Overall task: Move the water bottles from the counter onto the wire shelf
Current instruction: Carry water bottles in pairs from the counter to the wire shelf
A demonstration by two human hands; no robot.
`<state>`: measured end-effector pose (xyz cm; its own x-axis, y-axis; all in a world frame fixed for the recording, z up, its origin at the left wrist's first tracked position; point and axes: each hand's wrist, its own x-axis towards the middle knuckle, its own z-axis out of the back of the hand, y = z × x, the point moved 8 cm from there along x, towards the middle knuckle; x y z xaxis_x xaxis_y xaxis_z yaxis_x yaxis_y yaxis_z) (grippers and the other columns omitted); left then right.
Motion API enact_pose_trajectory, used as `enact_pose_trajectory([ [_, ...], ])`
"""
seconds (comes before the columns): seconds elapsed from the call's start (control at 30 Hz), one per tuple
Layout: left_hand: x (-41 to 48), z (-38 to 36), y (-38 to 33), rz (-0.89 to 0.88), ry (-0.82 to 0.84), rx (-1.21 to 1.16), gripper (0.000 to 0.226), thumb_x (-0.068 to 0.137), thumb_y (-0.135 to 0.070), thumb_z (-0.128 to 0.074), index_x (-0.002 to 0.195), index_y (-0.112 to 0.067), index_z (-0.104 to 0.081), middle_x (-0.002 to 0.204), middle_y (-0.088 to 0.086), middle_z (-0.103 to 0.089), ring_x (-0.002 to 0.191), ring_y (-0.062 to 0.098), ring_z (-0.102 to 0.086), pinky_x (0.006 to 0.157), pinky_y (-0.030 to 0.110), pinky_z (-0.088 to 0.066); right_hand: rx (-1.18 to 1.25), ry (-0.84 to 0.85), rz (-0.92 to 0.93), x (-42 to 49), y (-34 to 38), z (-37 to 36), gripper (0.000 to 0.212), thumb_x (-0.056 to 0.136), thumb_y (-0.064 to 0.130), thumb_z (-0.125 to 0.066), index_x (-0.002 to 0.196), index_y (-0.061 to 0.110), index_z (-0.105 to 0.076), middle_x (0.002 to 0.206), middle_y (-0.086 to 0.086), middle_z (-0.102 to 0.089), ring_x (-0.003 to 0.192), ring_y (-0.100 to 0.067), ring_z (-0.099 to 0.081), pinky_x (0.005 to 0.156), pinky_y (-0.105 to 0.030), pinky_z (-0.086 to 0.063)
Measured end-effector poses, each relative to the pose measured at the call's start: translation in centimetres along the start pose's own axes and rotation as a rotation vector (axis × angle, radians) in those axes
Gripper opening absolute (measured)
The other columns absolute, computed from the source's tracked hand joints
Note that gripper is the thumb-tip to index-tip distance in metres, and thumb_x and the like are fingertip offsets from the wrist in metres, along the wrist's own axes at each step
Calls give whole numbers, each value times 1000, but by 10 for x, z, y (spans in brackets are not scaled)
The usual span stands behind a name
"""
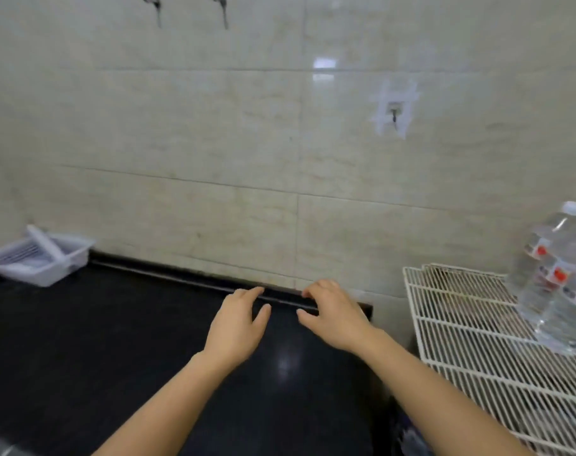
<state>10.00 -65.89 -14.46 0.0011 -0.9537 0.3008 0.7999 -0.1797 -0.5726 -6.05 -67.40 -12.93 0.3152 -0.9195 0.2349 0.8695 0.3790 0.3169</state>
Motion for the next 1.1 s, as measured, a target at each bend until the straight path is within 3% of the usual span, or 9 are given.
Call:
enact_pose_trajectory([
  [0.33,-97,163,239,358,-76,222,32,93,-37,-47,115,-19,-63,121,2,-58,115,20,-51,87,31,-44,21,227,213,57,240,-148,46,92,39,-53,131,14,-51,130,-2,-52,123,-22,-42,101,-38,-38],
  [0.67,-150,287,394,633,-224,281,35,92,-34,-49,121,-18,-60,123,7,-59,116,24,-53,93,36,-46,24,362,463,114,436,-248,54,91,40,-54,137,14,-44,134,-4,-49,125,-24,-42,102,-40,-39],
  [1.1,-114,408,596,824,-304,336,38,92,-32,-49,126,-17,-56,127,8,-56,122,26,-47,94,38,-44,26,448,622,251,634,-365,54,91,39,-55,136,12,-43,131,-6,-49,123,-26,-43,98,-41,-39],
])
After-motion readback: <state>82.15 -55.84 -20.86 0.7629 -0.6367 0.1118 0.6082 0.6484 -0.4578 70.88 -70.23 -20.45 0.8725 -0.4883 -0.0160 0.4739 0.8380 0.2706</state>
